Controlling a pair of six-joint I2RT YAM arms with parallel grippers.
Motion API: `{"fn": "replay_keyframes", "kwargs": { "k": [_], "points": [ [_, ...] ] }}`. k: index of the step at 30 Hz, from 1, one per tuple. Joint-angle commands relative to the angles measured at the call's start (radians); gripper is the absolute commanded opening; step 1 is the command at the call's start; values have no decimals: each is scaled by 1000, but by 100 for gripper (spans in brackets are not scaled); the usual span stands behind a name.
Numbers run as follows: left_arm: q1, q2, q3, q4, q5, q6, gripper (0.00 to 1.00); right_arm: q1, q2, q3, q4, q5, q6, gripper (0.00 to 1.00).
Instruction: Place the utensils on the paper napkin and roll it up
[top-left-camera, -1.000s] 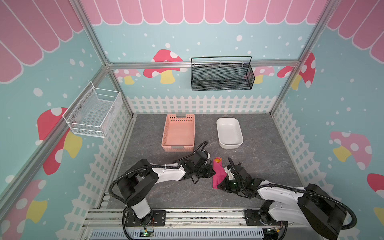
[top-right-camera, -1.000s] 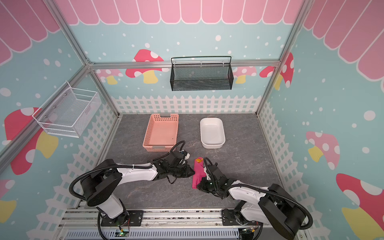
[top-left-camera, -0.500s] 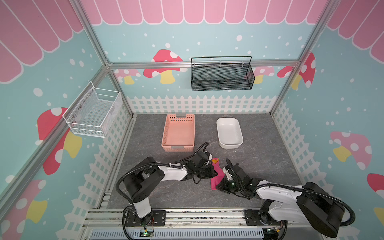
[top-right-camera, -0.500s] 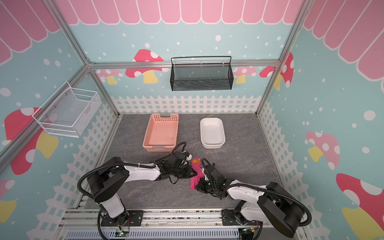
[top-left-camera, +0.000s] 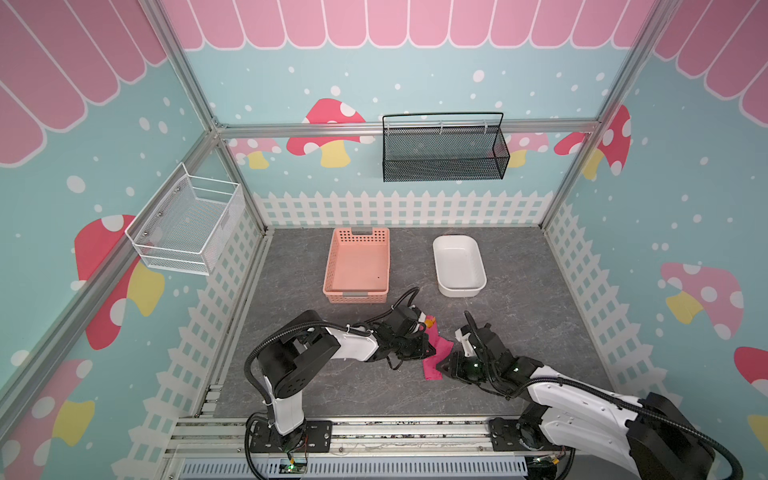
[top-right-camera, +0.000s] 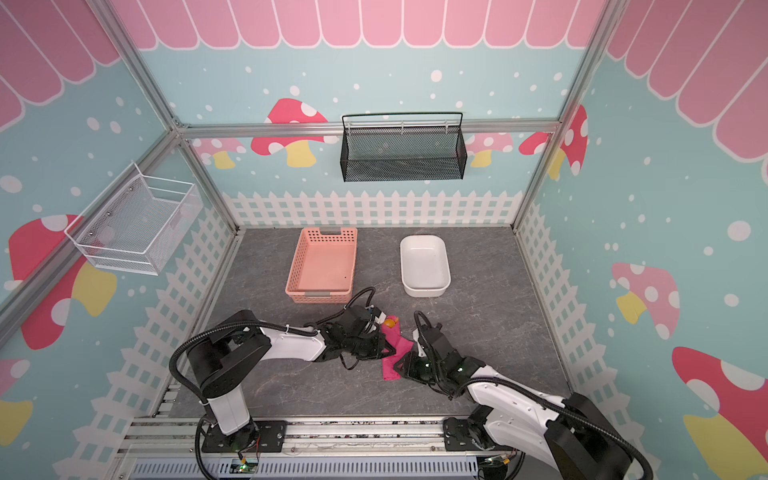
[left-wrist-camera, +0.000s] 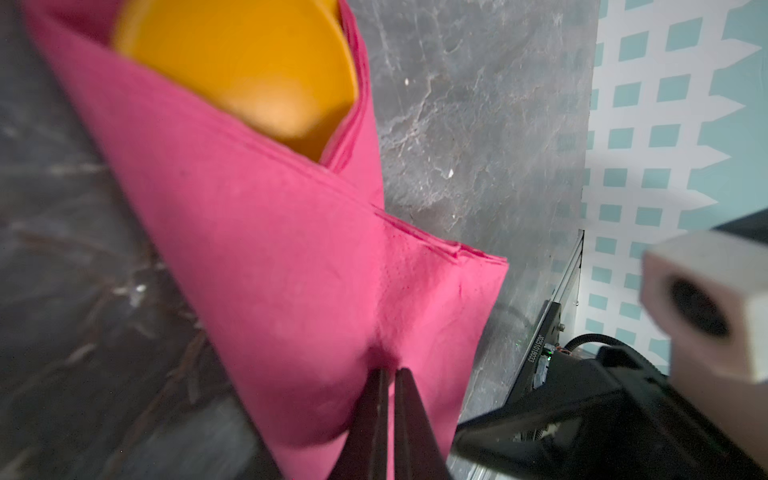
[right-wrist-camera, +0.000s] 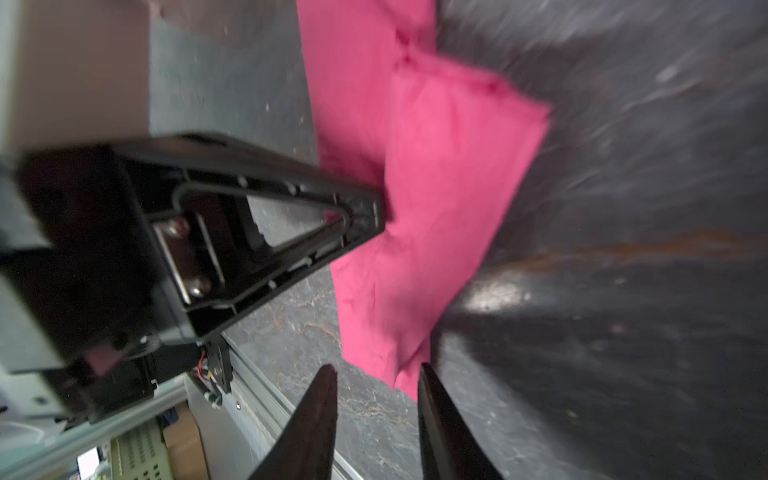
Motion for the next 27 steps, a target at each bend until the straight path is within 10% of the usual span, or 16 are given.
{"fn": "replay_keyframes", "kwargs": {
  "k": [1,15,27],
  "points": [
    [-1,29,-4,-9,-3,-3,10,-89,-59,27,-96,-24,-92,40],
    [-1,34,4,-8,0,-6,9,-230,203,-10,254,-282,-115,50],
    [-4,35,14,-13,-2,-7,9,-243,393,-61,520,-374,-73,24]
  ]
}}
